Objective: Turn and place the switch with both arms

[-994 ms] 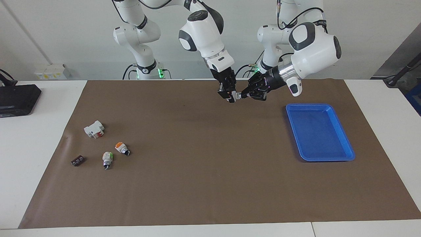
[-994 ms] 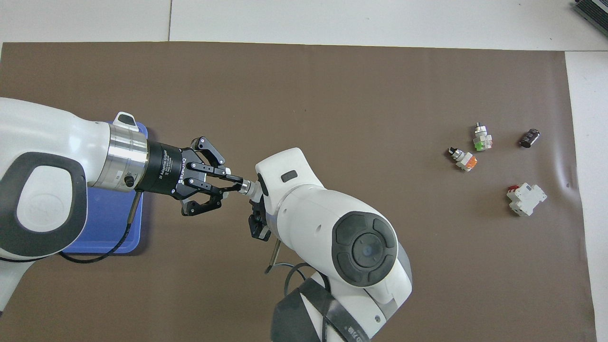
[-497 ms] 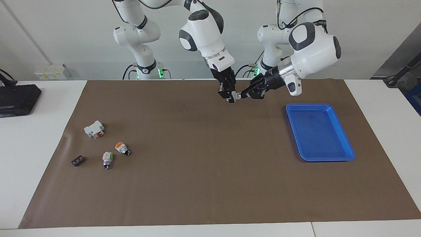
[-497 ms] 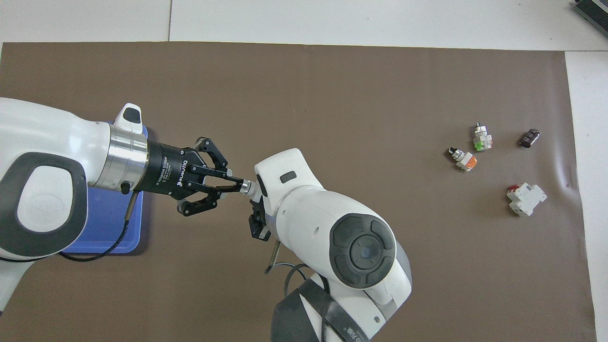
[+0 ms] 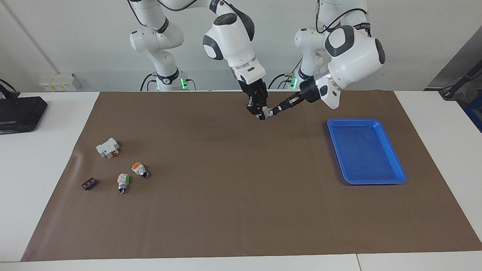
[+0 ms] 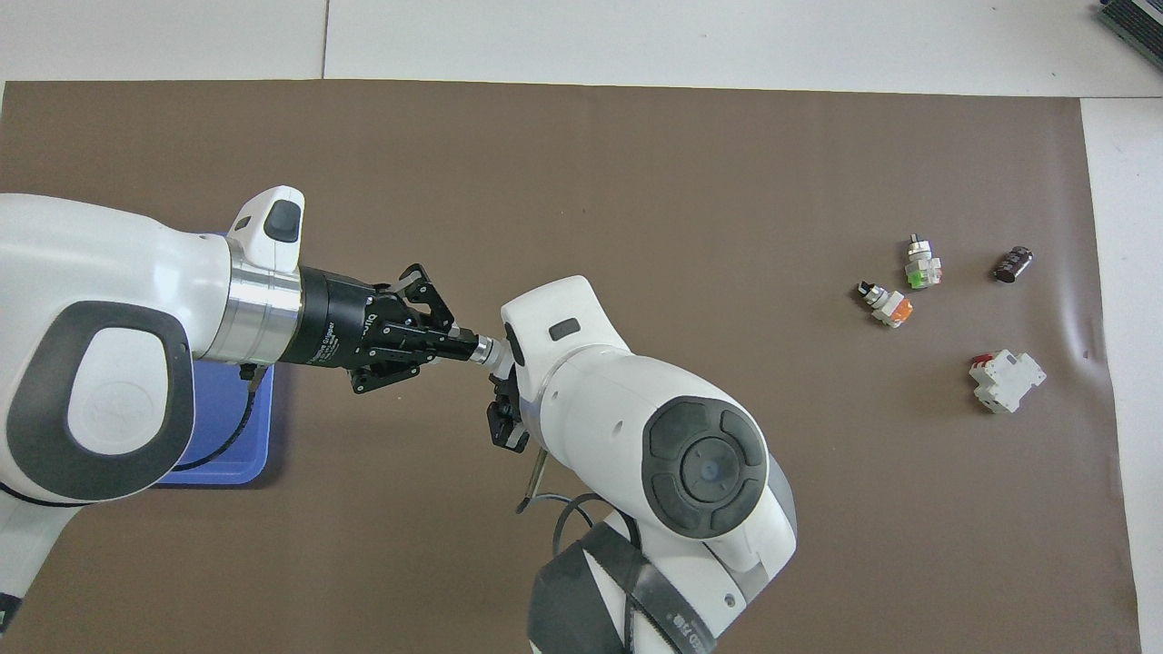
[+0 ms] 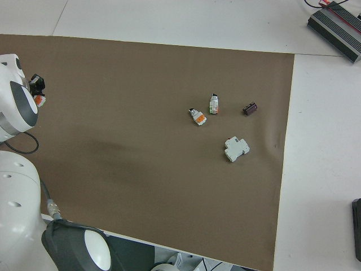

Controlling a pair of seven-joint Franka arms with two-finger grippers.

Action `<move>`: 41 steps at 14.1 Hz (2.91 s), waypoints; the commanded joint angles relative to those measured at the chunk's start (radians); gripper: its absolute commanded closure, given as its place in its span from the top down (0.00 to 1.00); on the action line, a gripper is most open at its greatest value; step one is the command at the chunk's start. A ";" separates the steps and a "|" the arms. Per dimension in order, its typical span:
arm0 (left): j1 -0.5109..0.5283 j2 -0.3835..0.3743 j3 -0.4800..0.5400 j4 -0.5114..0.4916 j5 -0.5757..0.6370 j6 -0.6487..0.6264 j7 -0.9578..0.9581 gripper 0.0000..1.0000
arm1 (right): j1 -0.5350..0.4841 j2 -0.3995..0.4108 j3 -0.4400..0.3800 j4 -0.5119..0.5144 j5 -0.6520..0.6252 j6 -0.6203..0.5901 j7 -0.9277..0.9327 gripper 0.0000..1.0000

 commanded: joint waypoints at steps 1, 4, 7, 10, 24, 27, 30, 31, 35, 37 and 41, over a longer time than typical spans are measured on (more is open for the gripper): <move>-0.049 -0.015 0.001 -0.036 -0.012 0.023 0.160 0.00 | 0.010 0.009 0.020 0.026 -0.004 0.024 0.028 0.00; -0.043 -0.018 0.001 -0.047 -0.012 0.023 0.293 0.00 | 0.010 0.008 0.020 0.026 -0.004 0.024 0.028 0.00; -0.039 -0.018 0.002 -0.047 -0.012 0.023 0.364 0.00 | 0.010 0.009 0.020 0.026 -0.004 0.024 0.028 0.00; -0.039 -0.018 0.002 -0.048 -0.012 0.022 0.376 0.00 | 0.010 0.009 0.020 0.026 -0.004 0.026 0.028 0.00; -0.038 -0.022 0.004 -0.054 -0.012 -0.007 0.356 0.00 | 0.007 0.008 0.020 0.024 -0.006 0.027 0.036 1.00; -0.038 -0.021 0.004 -0.054 -0.014 -0.006 0.350 0.00 | 0.006 0.008 0.020 0.024 -0.004 0.026 0.036 1.00; -0.038 -0.021 0.007 -0.053 -0.012 -0.004 0.349 0.00 | -0.008 0.002 0.020 0.023 -0.004 0.012 0.034 1.00; -0.036 -0.021 0.008 -0.051 -0.011 -0.004 0.344 0.00 | -0.016 -0.005 0.018 0.017 -0.004 0.004 0.032 1.00; 0.005 -0.012 0.010 -0.042 0.100 0.010 0.356 0.00 | -0.091 -0.046 0.018 0.015 0.001 -0.091 0.036 1.00; 0.058 -0.007 0.010 -0.025 0.155 -0.003 0.381 0.00 | -0.135 -0.086 0.017 0.015 0.016 -0.161 0.036 1.00; 0.146 -0.008 0.011 0.024 0.277 -0.039 0.427 0.00 | -0.291 -0.143 0.008 0.021 0.020 -0.298 0.037 1.00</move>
